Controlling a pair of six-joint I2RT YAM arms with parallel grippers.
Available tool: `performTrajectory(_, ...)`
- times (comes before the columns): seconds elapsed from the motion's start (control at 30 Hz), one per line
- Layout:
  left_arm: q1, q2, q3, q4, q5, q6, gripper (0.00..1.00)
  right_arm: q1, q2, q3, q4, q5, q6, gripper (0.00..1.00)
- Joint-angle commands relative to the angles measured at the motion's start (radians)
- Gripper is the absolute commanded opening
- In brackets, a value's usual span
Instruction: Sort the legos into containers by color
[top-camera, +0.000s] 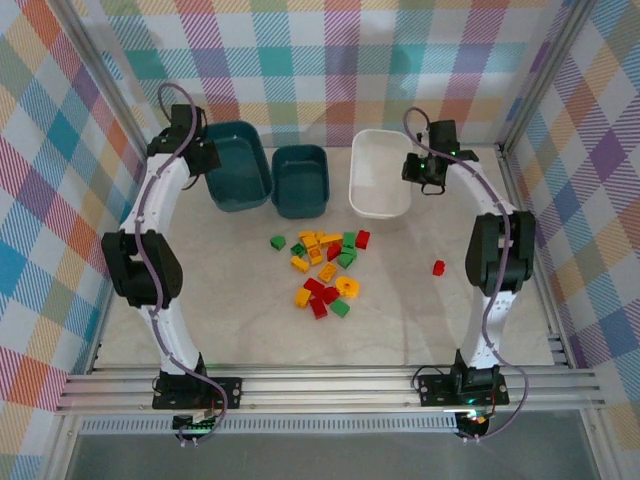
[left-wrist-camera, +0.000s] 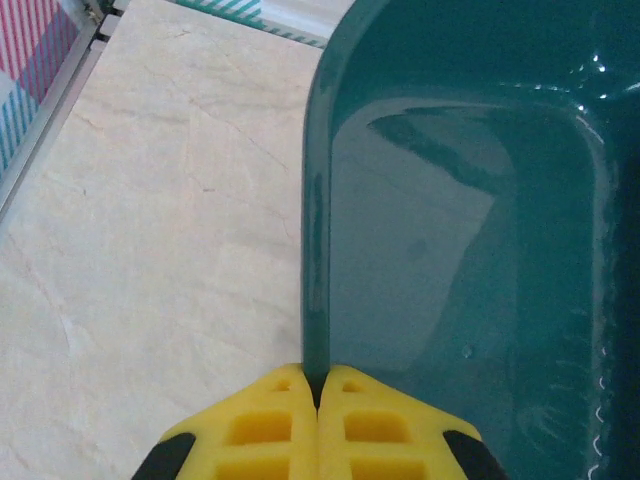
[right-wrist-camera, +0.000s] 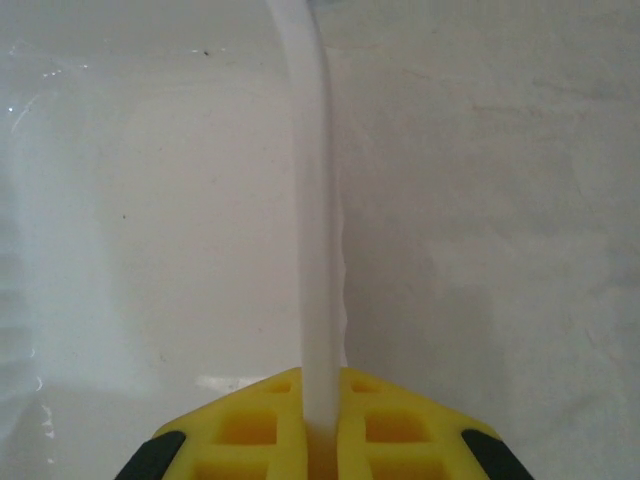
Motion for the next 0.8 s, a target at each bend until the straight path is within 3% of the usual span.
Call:
performTrajectory(0.0,0.076,0.096,0.092,-0.111,0.116,0.108,0.0,-0.003,0.082,0.124,-0.081,-0.076,-0.056,0.0)
performTrajectory(0.17,0.104,0.22,0.162,-0.15,0.158,0.172,0.0,-0.012,0.18,0.212,-0.111,-0.104,-0.061,0.0)
performTrajectory(0.33,0.1,0.287,0.18,-0.084,0.204,0.204,0.0,-0.012,0.231,0.26,-0.168,-0.059,-0.039,0.0)
performTrajectory(0.43,0.082,0.334,0.223,-0.071,0.227,0.236,0.0,-0.003,0.254,0.297,-0.225,0.05,-0.028,0.0)
performTrajectory(0.77,-0.014,0.457,0.321,-0.033,0.23,0.323,0.0,-0.003,0.29,0.319,-0.237,0.069,-0.023,0.0)
